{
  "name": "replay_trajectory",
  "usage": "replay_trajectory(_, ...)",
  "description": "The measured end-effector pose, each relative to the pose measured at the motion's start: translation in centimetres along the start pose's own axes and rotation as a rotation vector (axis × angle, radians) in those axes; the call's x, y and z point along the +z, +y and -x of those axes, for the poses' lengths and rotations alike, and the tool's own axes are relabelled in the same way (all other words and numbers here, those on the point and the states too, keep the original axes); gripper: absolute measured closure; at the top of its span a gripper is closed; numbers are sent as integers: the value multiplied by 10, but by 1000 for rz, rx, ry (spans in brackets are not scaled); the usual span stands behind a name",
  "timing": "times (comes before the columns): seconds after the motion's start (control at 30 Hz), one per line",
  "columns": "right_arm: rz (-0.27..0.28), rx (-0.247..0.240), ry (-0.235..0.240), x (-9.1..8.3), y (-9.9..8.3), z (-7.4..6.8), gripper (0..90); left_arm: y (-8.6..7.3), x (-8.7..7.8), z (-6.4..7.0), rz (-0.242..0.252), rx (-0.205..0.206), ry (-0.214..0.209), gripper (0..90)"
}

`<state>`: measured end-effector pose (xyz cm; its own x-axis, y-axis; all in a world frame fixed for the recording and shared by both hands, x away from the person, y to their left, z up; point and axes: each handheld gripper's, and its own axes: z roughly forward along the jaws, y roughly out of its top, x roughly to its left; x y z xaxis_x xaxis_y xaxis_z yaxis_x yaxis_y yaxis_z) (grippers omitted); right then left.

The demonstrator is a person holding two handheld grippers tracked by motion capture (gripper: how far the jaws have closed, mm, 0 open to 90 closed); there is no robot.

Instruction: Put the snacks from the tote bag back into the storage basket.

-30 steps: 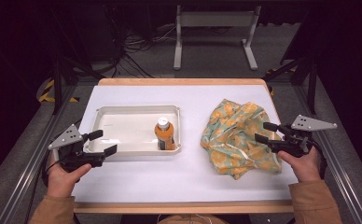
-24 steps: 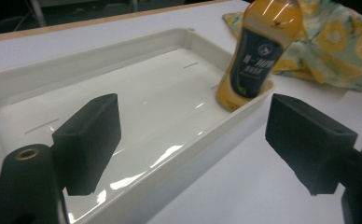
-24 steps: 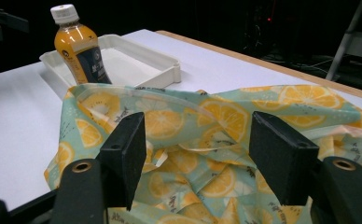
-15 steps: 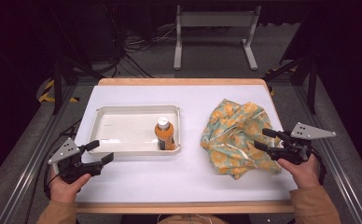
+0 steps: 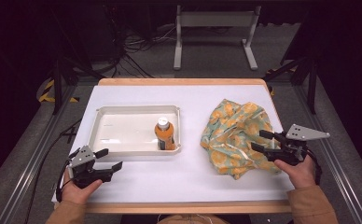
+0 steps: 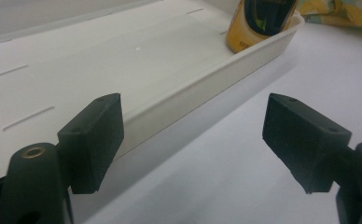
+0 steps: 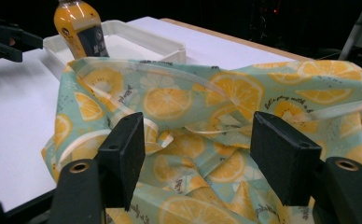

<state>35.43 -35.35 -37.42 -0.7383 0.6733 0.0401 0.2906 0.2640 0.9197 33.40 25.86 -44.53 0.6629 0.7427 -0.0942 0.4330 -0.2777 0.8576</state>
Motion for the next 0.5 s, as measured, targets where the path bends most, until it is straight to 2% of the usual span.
replay_trajectory(0.1, -8, 5, 2, 2, -2, 0, 362, -3, 3, -2, -23, -20, 11, 214)
replay_trajectory(0.2, -21, 3, 0, 5, -3, 1, 362, -6, 3, -6, -5, -51, -4, 222)
replay_trajectory(0.3, -26, 2, -2, 5, -3, 1, 362, -6, 3, -5, -4, -51, -5, 221)
replay_trajectory(0.37, -27, 7, -1, 6, -4, 1, 362, -6, 4, -3, -10, -35, -7, 221)
replay_trajectory(0.5, -18, 6, -2, 5, -3, 1, 363, -3, 2, 2, 17, -12, -6, 222)
